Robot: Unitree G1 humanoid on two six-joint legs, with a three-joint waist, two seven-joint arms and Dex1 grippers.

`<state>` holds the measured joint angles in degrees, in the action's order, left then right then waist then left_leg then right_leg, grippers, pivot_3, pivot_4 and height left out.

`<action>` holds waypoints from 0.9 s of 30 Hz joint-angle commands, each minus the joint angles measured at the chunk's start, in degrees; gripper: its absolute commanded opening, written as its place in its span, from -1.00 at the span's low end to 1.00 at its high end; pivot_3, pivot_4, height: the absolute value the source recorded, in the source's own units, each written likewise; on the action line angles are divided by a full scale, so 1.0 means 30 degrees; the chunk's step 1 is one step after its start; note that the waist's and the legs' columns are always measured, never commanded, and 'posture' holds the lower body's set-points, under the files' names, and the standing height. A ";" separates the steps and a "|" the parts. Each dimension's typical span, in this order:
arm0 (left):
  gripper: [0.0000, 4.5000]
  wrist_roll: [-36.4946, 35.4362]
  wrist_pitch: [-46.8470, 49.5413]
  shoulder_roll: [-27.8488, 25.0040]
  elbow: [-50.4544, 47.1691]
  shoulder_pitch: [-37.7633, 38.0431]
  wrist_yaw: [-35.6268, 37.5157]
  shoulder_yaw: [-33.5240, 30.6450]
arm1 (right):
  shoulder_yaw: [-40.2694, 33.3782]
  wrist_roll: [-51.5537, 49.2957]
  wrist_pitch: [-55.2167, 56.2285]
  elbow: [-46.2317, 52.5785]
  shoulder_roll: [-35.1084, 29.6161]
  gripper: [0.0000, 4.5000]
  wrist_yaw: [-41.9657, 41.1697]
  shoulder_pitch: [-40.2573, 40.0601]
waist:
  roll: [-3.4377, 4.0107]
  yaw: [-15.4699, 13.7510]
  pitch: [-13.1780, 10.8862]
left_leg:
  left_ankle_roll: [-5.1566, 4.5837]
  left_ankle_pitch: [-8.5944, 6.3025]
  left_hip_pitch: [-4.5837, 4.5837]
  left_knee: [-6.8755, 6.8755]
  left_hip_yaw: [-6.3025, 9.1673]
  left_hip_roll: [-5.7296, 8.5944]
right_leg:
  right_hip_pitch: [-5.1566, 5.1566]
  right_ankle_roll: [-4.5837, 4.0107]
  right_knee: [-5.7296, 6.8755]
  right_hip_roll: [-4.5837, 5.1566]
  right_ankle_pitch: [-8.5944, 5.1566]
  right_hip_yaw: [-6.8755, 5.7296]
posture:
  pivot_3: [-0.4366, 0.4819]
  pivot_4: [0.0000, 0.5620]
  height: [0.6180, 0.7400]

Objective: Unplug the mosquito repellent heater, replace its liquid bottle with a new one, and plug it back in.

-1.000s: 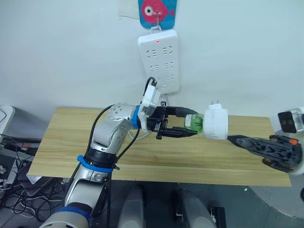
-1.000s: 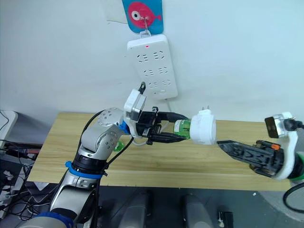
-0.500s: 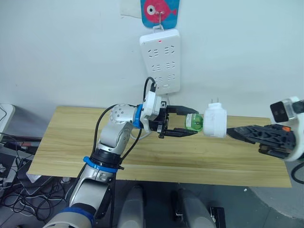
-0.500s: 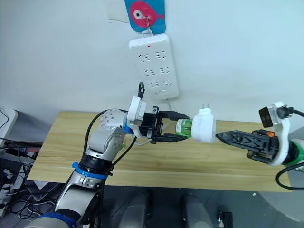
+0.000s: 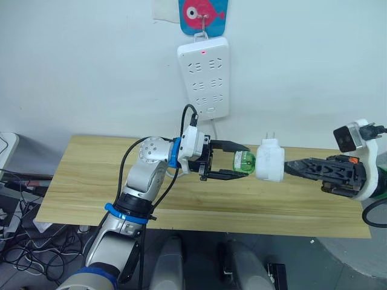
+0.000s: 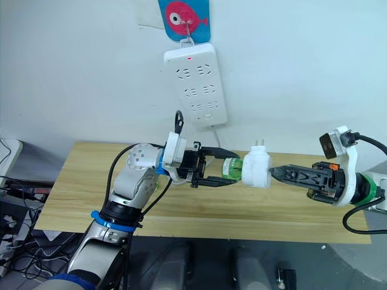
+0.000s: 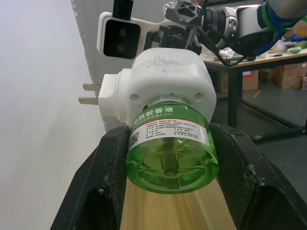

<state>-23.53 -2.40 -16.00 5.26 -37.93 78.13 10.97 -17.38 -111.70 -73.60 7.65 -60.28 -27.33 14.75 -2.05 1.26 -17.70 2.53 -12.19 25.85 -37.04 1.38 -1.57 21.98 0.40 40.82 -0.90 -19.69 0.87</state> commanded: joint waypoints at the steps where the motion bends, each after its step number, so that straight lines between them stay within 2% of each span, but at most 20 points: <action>1: 0.00 0.0374 -0.1072 0.0475 -0.0293 -0.0124 -0.0318 0.0341 | 0.0236 -0.0433 0.0434 0.0478 0.0639 0.98 0.0820 0.0436 | 0.0000 0.0007 0.0000 | 0.0000 0.0000 -0.0002 -0.0001 0.0000 -0.0004 | 0.0000 0.0000 0.0002 0.0000 0.0000 -0.0002 | -0.06 0.12 1.00; 8: 0.00 0.0910 -0.1941 0.0774 -0.0029 -0.0262 -0.0578 0.0538 | 0.0039 -0.0433 0.1891 0.1712 0.3550 0.98 0.4397 0.0662 | 0.0000 0.0014 0.0000 | 0.0000 0.0000 0.0004 0.0000 0.0002 0.0000 | 0.0000 0.0000 0.0008 0.0000 0.0000 -0.0004 | -0.05 0.13 1.00; 12: 0.00 0.1159 -0.2296 0.0827 0.0434 -0.0415 -0.0657 0.0553 | -0.0081 -0.0433 0.2124 0.2365 0.3942 0.98 0.4815 0.0402 | 0.0001 0.0012 -0.0001 | 0.0001 0.0000 0.0003 0.0001 0.0005 0.0000 | 0.0002 0.0000 0.0014 0.0000 0.0000 -0.0004 | -0.05 0.13 1.00; 27: 0.00 0.1020 -0.2796 0.0793 0.1324 -0.0779 0.0058 0.0540 | -0.0261 -0.0433 0.1507 0.1828 0.2350 0.98 0.4029 -0.0081 | 0.0002 0.0039 0.0000 | -0.0001 0.0001 0.0001 0.0002 0.0006 -0.0001 | 0.0001 -0.0001 0.0013 -0.0002 0.0000 -0.0007 | -0.06 0.12 1.00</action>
<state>-19.65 -9.73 -13.89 10.09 -39.38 78.19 12.53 -16.59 -111.67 -68.41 12.90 -51.78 -13.80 14.61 -2.04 1.38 -17.70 2.53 -12.19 25.85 -37.04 1.40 -1.57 21.98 0.40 40.86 -0.90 -19.69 0.85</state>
